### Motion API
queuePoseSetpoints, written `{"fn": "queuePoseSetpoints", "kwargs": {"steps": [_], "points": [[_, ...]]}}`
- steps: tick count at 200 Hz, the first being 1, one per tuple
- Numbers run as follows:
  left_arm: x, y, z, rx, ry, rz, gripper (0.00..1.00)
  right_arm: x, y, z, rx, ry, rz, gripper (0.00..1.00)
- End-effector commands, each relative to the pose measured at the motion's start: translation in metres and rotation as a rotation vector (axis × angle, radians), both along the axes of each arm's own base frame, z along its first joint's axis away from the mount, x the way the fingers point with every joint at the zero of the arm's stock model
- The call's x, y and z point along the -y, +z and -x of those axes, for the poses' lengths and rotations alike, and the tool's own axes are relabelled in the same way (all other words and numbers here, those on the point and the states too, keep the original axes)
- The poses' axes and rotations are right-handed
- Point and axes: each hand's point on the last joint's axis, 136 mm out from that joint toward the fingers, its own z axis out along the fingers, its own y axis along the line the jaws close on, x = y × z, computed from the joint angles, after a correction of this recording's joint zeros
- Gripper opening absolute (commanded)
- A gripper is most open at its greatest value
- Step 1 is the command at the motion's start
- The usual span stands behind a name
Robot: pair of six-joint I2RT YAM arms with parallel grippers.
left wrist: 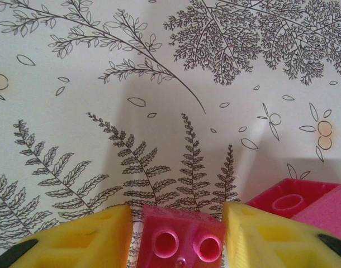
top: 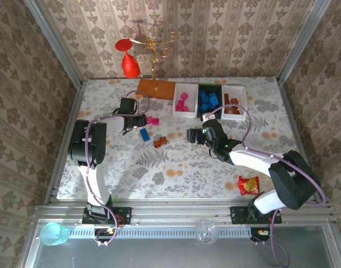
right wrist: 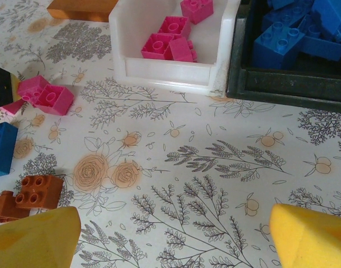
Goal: Sort the legos into containers by color
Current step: Pick up the lego from the middle-left of the table.
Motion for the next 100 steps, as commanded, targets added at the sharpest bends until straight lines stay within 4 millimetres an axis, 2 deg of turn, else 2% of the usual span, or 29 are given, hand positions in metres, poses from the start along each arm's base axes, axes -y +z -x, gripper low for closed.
{"fn": "queuePoseSetpoints", "kwargs": {"steps": [1, 44, 100], "points": [[-0.012, -0.016, 0.007, -0.035, 0.005, -0.079, 0.48, -0.003, 0.001, -0.005, 0.0, -0.007, 0.004, 0.89], [-0.011, -0.017, 0.01, -0.037, -0.005, -0.116, 0.46, -0.005, -0.001, -0.006, -0.006, -0.006, 0.001, 0.89], [-0.011, -0.004, 0.008, 0.004, -0.001, -0.146, 0.38, -0.006, 0.002, -0.008, -0.001, -0.006, 0.003, 0.89]]}}
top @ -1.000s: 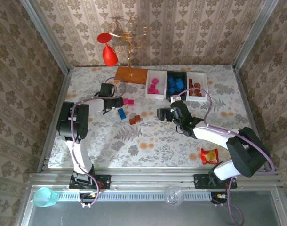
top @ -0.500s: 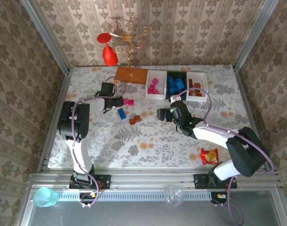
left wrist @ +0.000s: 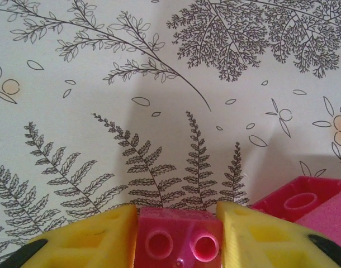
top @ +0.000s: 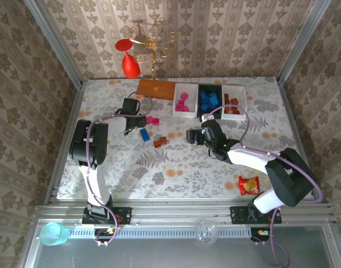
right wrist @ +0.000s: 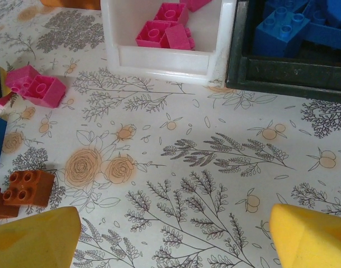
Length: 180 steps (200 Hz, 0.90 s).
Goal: Sort the legos into containers by color
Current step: Pick up the lego from the middle-left of the table, then place the lego in the container.
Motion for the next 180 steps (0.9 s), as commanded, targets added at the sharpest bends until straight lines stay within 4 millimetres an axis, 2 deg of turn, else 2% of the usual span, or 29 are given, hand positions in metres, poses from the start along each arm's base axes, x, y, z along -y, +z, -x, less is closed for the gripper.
{"fn": "queuePoseSetpoints", "kwargs": {"steps": [1, 36, 68, 87, 108, 114, 117, 124, 151, 180], "points": [[-0.009, -0.002, 0.008, -0.015, 0.007, -0.056, 0.38, -0.005, 0.012, -0.006, 0.021, -0.005, -0.01, 0.89], [-0.003, 0.035, 0.01, 0.091, 0.013, -0.008, 0.33, -0.003, 0.015, -0.006, 0.028, -0.009, -0.008, 0.89], [0.018, 0.076, 0.015, 0.19, -0.023, 0.055, 0.33, 0.0, 0.018, -0.006, 0.041, -0.02, -0.002, 0.89], [0.042, 0.098, 0.018, 0.243, -0.073, 0.107, 0.33, 0.009, 0.025, -0.006, 0.067, -0.041, 0.03, 0.89], [0.075, 0.117, 0.022, 0.291, -0.142, 0.138, 0.33, 0.028, 0.038, -0.008, 0.1, -0.079, 0.067, 0.89], [0.079, 0.121, 0.019, 0.301, -0.151, 0.142, 0.33, 0.033, 0.036, -0.008, 0.098, -0.09, 0.074, 0.89], [0.093, 0.124, 0.023, 0.305, -0.183, 0.148, 0.33, 0.036, 0.047, -0.007, 0.123, -0.096, 0.061, 0.89], [0.106, 0.128, 0.023, 0.313, -0.21, 0.152, 0.33, 0.041, 0.051, -0.006, 0.137, -0.108, 0.057, 0.89], [0.145, 0.13, 0.015, 0.308, -0.285, 0.141, 0.33, 0.061, 0.059, 0.0, 0.173, -0.158, 0.045, 0.9], [0.179, 0.126, 0.002, 0.311, -0.339, 0.142, 0.34, 0.071, 0.06, 0.009, 0.187, -0.187, 0.027, 0.9]]}}
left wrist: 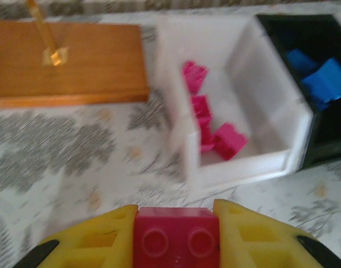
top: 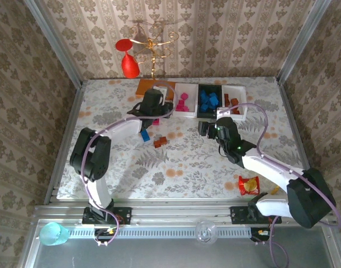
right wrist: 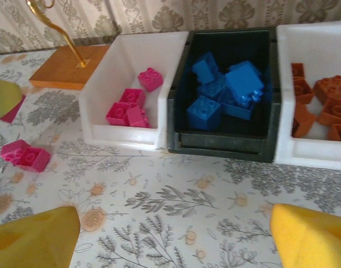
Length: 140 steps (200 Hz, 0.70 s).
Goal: Sort the legos into containers by color
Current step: Place the lego in the container.
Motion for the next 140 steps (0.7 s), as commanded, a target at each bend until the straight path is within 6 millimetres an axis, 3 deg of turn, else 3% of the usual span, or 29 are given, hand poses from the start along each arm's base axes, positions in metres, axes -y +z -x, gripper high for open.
{"fn": "queuePoseSetpoints", "kwargs": {"steps": [1, 45, 85, 118, 140], "points": [[0.021, -0.005, -0.01, 0.001, -0.048, -0.018, 0.34, 0.014, -0.005, 0.006, 0.007, -0.051, 0.018, 0.9], [0.067, -0.02, -0.034, -0.03, -0.114, -0.033, 0.34, 0.016, -0.01, 0.01, -0.008, -0.055, -0.001, 0.9], [0.091, -0.034, -0.055, -0.049, -0.124, -0.03, 0.36, 0.017, -0.013, 0.013, -0.013, -0.054, -0.005, 0.9], [0.108, -0.028, -0.07, -0.054, -0.135, 0.003, 0.44, 0.015, -0.015, 0.013, -0.023, -0.047, -0.012, 0.9], [0.11, -0.009, -0.071, -0.033, -0.142, 0.019, 0.54, 0.015, -0.014, 0.013, -0.026, -0.048, -0.013, 0.9]]}}
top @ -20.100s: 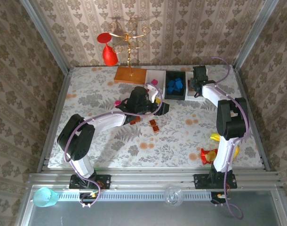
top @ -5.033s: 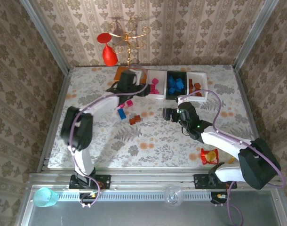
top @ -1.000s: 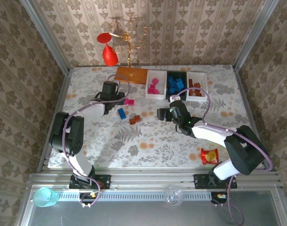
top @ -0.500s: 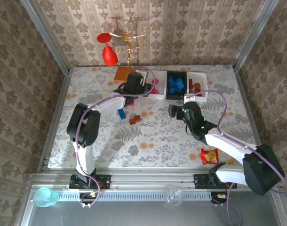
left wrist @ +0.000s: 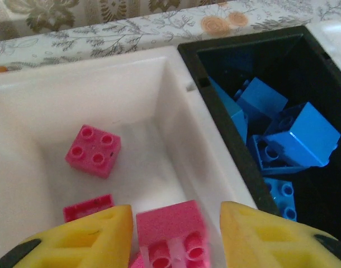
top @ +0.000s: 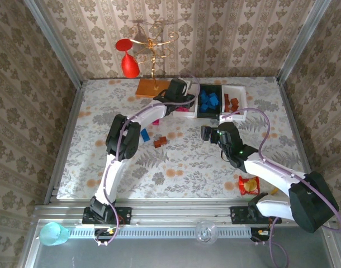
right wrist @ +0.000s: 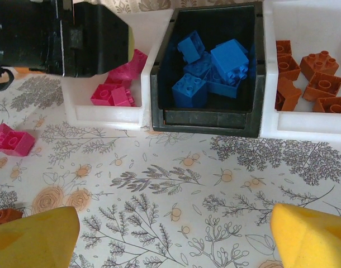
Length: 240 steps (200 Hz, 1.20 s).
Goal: Sort the legos into containers by color
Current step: Place the lego in the container, then pick up the lego from the center of the table.
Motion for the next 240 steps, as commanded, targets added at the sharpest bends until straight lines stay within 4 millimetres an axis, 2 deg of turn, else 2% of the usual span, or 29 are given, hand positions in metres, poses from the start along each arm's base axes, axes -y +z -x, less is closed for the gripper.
{"fn": "queuePoseSetpoints", "kwargs": {"steps": [1, 21, 42, 59, 76, 98, 114, 146, 177, 217, 240], "points": [[0.005, 0.028, 0.001, 0.015, -0.021, 0.026, 0.54, 0.006, 0.003, 0.001, 0.007, -0.03, -0.013, 0.9], [-0.005, 0.045, 0.006, 0.053, -0.008, 0.021, 0.59, 0.006, 0.004, 0.002, 0.008, -0.029, -0.012, 0.9], [-0.023, 0.057, 0.025, 0.078, 0.004, 0.027, 0.62, 0.004, 0.005, 0.002, 0.015, -0.017, -0.016, 0.9], [-0.048, 0.062, 0.048, 0.11, 0.025, 0.031, 0.64, 0.002, 0.006, 0.001, 0.019, -0.004, -0.018, 0.9], [-0.082, 0.064, 0.073, 0.139, 0.068, 0.007, 0.66, -0.001, 0.005, 0.001, 0.023, 0.008, -0.021, 0.9], [-0.135, 0.051, 0.103, 0.143, 0.152, -0.062, 0.72, -0.008, 0.005, -0.002, 0.035, 0.027, -0.031, 0.9], [-0.17, 0.031, 0.122, 0.099, 0.206, -0.11, 0.74, -0.016, 0.004, -0.005, 0.045, 0.048, -0.047, 0.9], [-0.218, -0.004, 0.145, -0.014, 0.297, -0.171, 0.77, -0.033, 0.004, -0.012, 0.046, 0.088, -0.056, 0.9], [-0.238, -0.022, 0.153, -0.063, 0.341, -0.193, 0.81, -0.044, 0.006, -0.013, 0.048, 0.122, -0.047, 0.9], [-0.241, -0.046, 0.147, -0.142, 0.371, -0.22, 0.82, -0.07, 0.01, -0.009, 0.054, 0.228, -0.029, 0.9], [-0.24, -0.058, 0.143, -0.168, 0.382, -0.219, 0.8, -0.076, 0.01, -0.007, 0.058, 0.249, -0.014, 0.9]]}}
